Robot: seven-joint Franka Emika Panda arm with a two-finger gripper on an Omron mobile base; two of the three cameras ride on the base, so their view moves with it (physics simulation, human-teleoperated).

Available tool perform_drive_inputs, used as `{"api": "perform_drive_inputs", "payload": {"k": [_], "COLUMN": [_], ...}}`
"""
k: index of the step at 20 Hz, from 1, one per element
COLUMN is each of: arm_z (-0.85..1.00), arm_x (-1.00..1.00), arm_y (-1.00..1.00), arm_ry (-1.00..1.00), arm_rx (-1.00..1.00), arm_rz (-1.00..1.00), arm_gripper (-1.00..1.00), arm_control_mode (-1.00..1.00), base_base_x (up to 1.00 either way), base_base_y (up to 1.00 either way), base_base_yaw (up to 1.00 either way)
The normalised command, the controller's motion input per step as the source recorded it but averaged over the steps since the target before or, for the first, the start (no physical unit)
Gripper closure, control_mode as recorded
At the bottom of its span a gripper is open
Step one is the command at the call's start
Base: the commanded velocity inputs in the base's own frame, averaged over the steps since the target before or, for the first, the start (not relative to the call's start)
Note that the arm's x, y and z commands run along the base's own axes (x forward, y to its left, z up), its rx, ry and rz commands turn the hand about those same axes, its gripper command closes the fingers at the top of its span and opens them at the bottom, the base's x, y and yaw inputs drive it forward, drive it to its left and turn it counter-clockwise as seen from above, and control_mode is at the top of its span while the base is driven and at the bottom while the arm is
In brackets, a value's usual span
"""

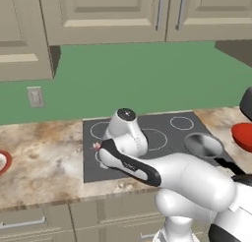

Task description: Place the steak on the plate and place the tomato on the same plate.

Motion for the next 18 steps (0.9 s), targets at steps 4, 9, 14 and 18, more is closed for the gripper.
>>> {"api": "perform_drive_inputs", "payload": {"k": [4,9,14,18], "arm_z": [0.00,0.00,0.00,0.00], "arm_x": [0.00,0.00,0.00,0.00], "arm_y": [0.00,0.00,0.00,0.00], "arm_ry": [0.00,0.00,0.00,0.00], "arm_rx": [0.00,0.00,0.00,0.00], "arm_rz": [0.00,0.00,0.00,0.00], "arm_gripper": [1.00,1.00,1.00,1.00], "arm_control_mode": [1.00,1.00,1.00,1.00], "base_base_x": [-0.07,-0.04,-0.05,0.00], "base_base_y": [0.71,0.76,0.69,0.68], "base_base_yaw": [0.04,0.00,0.00,0.00]}}
